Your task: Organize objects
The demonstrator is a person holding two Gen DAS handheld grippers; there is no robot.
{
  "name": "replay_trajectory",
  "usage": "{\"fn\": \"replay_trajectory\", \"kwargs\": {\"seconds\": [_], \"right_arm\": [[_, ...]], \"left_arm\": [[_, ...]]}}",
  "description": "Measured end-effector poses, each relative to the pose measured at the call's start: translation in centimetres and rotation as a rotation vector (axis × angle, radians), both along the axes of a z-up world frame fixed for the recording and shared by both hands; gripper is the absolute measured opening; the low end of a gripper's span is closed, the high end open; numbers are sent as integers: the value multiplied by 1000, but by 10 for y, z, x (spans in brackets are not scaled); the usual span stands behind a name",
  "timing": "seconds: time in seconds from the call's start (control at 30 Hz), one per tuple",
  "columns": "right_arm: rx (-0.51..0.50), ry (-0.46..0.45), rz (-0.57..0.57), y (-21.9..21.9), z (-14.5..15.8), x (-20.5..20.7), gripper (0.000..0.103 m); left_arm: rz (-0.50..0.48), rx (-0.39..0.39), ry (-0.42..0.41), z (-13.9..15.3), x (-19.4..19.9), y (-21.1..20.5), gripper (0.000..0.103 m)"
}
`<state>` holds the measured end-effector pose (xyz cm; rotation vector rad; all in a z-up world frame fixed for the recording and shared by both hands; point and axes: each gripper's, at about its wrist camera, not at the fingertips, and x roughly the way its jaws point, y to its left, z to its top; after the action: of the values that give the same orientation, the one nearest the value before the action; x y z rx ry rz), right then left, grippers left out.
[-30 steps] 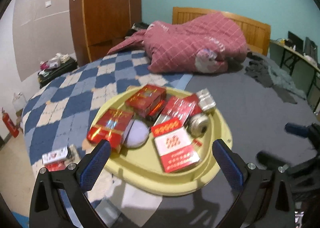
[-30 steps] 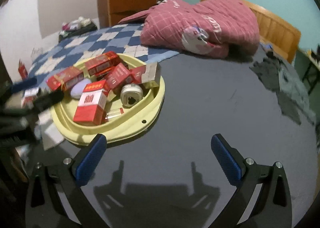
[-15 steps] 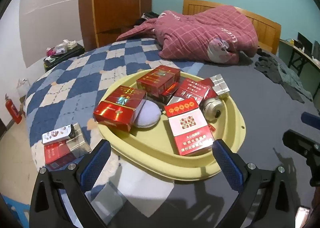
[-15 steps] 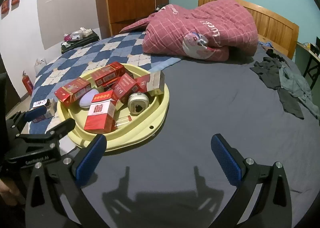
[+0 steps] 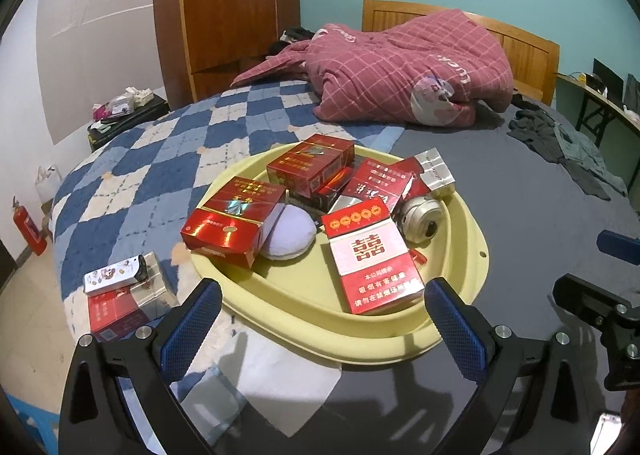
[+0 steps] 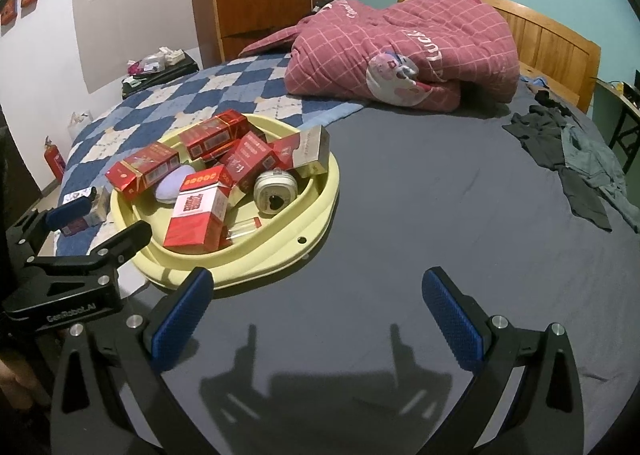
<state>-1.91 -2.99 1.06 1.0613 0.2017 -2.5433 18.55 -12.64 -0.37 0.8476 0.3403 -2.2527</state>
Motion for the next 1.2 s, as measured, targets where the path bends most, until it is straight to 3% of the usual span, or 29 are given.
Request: {"fn": "replay_trajectory", "kwargs": {"seconds": [1.2], "right_arm": [[12, -23, 13, -7, -9, 1, 103]], "left_arm": [[-3, 0, -2, -2, -2, 2, 103]]}}
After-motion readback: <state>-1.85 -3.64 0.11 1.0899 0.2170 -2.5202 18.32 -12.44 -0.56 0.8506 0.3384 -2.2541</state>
